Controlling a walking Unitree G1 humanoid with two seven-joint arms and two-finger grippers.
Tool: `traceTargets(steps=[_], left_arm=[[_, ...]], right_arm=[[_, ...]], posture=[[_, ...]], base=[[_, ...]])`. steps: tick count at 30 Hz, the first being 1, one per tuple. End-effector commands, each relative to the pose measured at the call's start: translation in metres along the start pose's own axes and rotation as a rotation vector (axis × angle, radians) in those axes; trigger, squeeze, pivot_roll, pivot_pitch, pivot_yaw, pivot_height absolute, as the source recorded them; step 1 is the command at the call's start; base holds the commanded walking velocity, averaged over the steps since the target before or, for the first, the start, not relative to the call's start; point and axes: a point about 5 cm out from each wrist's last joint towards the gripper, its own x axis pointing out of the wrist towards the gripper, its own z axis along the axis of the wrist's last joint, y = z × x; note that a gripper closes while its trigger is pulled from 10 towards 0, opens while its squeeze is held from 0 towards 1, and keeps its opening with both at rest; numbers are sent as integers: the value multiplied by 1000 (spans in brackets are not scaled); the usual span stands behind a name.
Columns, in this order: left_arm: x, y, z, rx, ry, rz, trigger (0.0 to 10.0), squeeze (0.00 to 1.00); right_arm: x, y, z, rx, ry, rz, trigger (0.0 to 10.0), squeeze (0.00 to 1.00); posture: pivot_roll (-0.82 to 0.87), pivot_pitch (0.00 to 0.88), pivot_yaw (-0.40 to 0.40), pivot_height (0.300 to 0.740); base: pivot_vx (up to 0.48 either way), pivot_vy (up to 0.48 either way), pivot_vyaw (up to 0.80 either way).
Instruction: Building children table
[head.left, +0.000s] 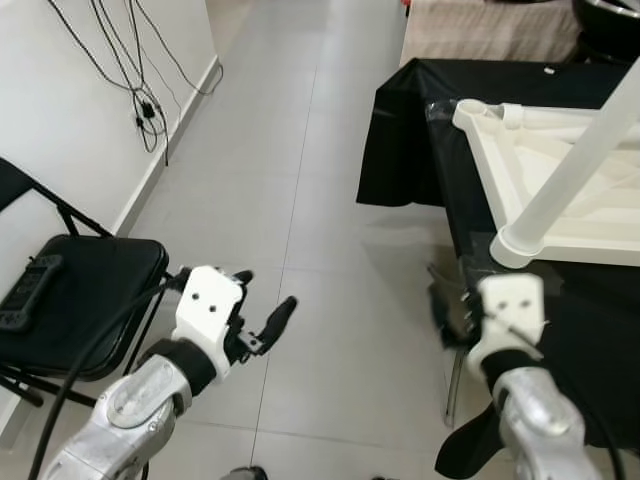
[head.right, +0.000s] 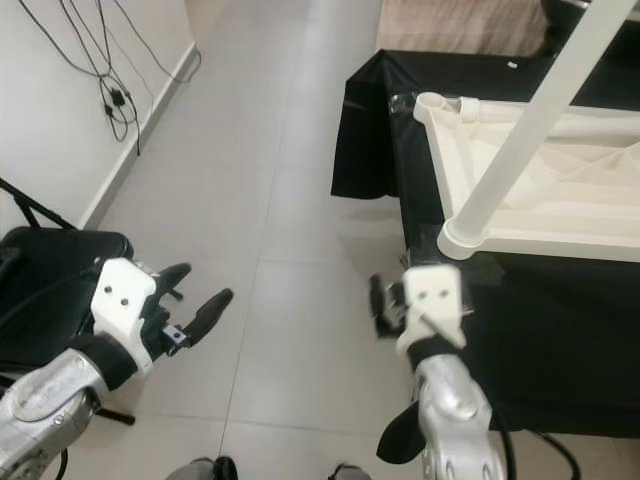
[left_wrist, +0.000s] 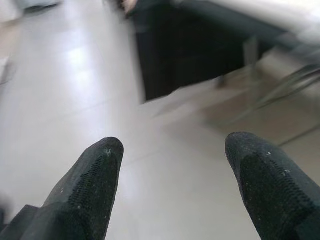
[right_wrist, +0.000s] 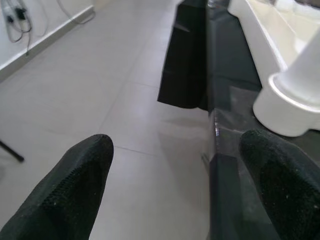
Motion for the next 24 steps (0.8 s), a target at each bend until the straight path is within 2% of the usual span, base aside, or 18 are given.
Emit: traceTargets(steps=[1,3,5,13,17,24], left_arm=[[-2,-1,-15,1,57,33,10000,0],[-9,2,-36,-12,139,119,10000,0],[-11,4,-38,-23,146,151,10000,0],[-11,1,-39,-35,131,177,10000,0],[-2,5,-44,-36,115,200,10000,0],[8,6,-44,-13,102,201,10000,0]], right_arm=[[-1,7,-8,2,27,43,10000,0],[0,15,-12,4,35,85,10000,0],[1,18,-10,3,34,100,10000,0],[8,29,-5,-7,-8,158,10000,0],[16,36,-4,-43,-37,206,10000,0],[22,36,-3,-47,-40,203,10000,0]], posture=[[43,130,-4,740],[52,110,-6,740],[60,102,-6,740],[67,83,4,740],[54,74,8,740],[43,67,13,740]], base=[[0,0,0],[0,0,0],[0,0,0],[0,0,-800],[0,384,0],[0,480,0]])
